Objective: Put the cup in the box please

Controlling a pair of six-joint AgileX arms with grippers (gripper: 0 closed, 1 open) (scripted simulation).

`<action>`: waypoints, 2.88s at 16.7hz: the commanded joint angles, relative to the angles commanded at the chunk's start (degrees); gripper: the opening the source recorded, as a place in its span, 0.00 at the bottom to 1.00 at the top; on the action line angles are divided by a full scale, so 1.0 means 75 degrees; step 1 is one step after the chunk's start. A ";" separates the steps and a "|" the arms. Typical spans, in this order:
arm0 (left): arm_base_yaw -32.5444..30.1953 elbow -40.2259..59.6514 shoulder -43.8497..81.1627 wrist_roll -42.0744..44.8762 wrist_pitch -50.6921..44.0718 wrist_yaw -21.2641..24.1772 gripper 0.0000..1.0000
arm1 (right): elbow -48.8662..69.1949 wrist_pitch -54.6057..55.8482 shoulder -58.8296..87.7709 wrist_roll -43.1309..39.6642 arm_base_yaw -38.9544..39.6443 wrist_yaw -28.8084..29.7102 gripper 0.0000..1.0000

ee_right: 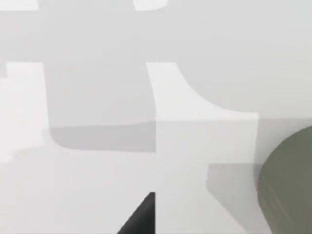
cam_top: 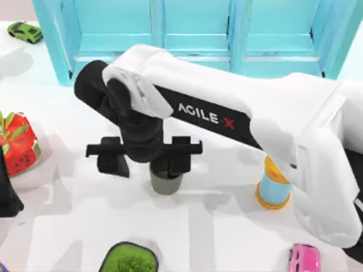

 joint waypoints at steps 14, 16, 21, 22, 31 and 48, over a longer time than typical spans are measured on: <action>0.0000 0.0000 0.0000 0.0000 0.0000 0.0000 1.00 | 0.0000 0.0000 0.0000 0.0000 0.0000 0.0000 0.00; 0.0000 0.0000 0.0000 0.0000 0.0000 0.0000 1.00 | -0.0009 -0.0004 -0.0003 0.0004 0.0026 0.0001 0.00; 0.0000 0.0000 0.0000 0.0000 0.0000 0.0000 1.00 | -0.0210 -0.0035 -0.0854 -0.0823 -0.0799 -0.0354 0.00; 0.0000 0.0000 0.0000 0.0000 0.0000 0.0000 1.00 | -0.0358 -0.0055 -0.1262 -0.1216 -0.1192 -0.0491 0.00; 0.0000 0.0000 0.0000 0.0000 0.0000 0.0000 1.00 | -0.3507 -0.0669 -0.5650 -0.6395 -0.6379 -0.1239 0.00; 0.0000 0.0000 0.0000 0.0000 0.0000 0.0000 1.00 | -0.6506 0.0232 -0.6310 -0.8695 -0.8663 -0.1107 0.00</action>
